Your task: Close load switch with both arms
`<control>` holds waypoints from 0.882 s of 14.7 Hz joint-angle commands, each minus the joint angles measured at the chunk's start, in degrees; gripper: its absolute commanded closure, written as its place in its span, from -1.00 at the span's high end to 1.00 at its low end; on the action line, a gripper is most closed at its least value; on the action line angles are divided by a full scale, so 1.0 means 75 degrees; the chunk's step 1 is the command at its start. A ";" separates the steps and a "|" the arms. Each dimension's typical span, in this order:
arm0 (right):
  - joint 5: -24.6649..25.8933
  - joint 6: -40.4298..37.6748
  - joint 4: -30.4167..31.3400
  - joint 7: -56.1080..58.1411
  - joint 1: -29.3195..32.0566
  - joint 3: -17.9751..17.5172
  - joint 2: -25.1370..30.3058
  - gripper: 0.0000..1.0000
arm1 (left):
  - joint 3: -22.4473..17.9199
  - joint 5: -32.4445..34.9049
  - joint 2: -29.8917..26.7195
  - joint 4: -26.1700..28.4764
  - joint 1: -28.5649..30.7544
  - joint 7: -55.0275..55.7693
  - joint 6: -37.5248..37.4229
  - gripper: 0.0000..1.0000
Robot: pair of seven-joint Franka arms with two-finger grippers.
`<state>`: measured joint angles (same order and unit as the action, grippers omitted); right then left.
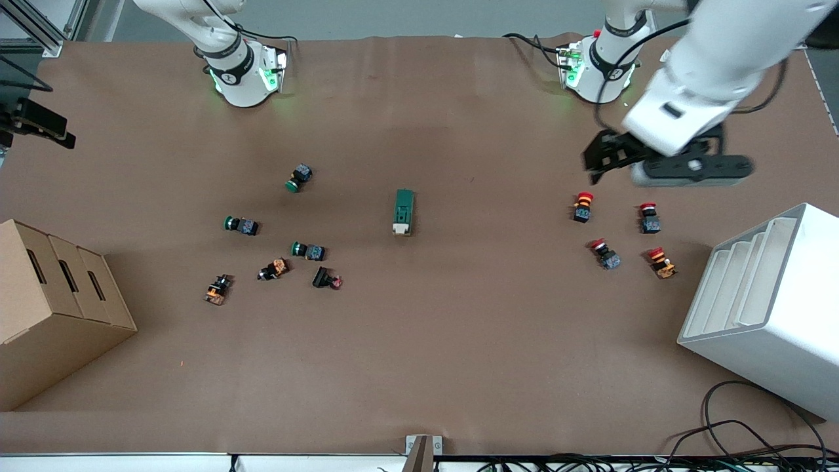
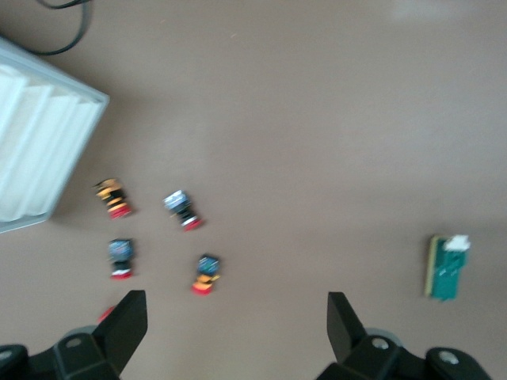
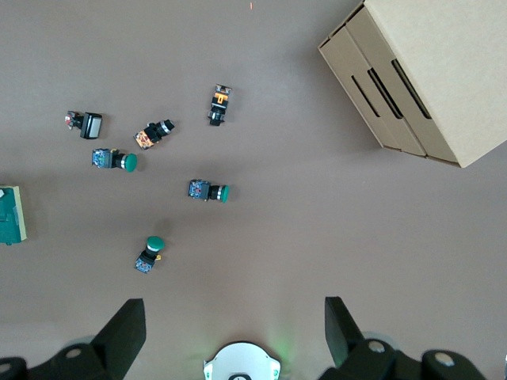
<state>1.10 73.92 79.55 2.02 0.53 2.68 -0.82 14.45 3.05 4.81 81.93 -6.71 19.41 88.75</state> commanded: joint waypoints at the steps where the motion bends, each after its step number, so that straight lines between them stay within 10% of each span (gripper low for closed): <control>1: 0.0147 0.0129 0.0514 0.0000 0.0210 -0.0216 0.0356 1.00 | -0.0507 -0.0149 -0.0429 0.0186 0.0039 -0.0850 -0.0512 1.00; 13: 0.0123 0.0632 0.1440 -0.0012 0.0198 -0.0169 0.0895 1.00 | -0.0825 -0.0149 -0.0489 0.0151 0.0426 -0.1955 -0.0595 1.00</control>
<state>1.14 76.99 86.89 2.02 0.73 2.62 3.22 8.18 2.91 1.69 82.81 -3.70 5.50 84.56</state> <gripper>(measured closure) 0.000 0.000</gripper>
